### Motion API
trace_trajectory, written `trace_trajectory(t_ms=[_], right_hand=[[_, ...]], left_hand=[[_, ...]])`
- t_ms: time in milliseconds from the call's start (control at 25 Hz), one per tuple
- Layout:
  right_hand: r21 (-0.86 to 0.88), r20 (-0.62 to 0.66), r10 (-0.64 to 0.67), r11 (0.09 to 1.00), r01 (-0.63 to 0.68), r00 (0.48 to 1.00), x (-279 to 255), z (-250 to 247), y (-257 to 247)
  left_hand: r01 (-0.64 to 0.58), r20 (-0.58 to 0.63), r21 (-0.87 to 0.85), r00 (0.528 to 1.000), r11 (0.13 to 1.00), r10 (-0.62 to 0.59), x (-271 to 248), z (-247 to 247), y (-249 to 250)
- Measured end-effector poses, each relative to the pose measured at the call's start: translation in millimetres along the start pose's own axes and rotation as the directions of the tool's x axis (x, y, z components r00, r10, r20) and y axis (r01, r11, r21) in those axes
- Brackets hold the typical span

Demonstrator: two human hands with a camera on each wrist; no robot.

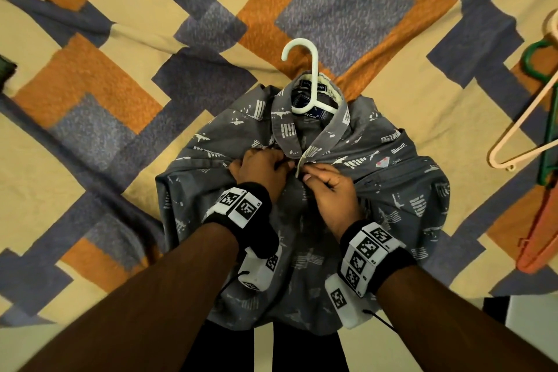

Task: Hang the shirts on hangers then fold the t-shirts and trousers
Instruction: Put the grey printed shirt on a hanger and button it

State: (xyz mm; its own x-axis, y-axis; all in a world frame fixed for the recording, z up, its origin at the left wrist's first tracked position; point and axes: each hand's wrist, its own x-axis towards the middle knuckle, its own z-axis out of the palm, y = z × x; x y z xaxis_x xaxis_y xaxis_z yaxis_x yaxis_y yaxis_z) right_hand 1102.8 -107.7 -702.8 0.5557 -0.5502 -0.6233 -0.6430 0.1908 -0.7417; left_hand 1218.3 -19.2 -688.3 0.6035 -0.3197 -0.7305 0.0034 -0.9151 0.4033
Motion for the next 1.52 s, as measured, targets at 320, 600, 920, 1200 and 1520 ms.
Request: trace_trajectory(t_ms=[320,600,920,1200,1520], right_hand=[[0.019,-0.002,-0.059,0.998,0.059,0.998,-4,2,1],[0.001,0.004,-0.071,0.997,0.071,0.997,-2,4,-7],[-0.337,0.012,-0.214,0.919,0.206,0.977,-6,-2,-5],[-0.926,0.227,-0.248,0.244,0.288,0.942,-13,-53,-20],[-0.919,0.350,-0.160,0.131,0.371,0.923,-29,-54,-19]], left_hand=[[0.075,-0.037,0.003,0.997,0.997,-0.075,-5,2,9],[0.035,0.013,-0.013,0.999,0.999,-0.035,-10,-4,3],[-0.080,-0.008,0.093,0.997,0.992,0.081,-18,-8,0],[-0.235,0.023,0.559,0.963,0.795,0.269,-31,-36,-47],[-0.391,-0.107,0.272,0.896,0.879,0.431,-48,-45,-64]])
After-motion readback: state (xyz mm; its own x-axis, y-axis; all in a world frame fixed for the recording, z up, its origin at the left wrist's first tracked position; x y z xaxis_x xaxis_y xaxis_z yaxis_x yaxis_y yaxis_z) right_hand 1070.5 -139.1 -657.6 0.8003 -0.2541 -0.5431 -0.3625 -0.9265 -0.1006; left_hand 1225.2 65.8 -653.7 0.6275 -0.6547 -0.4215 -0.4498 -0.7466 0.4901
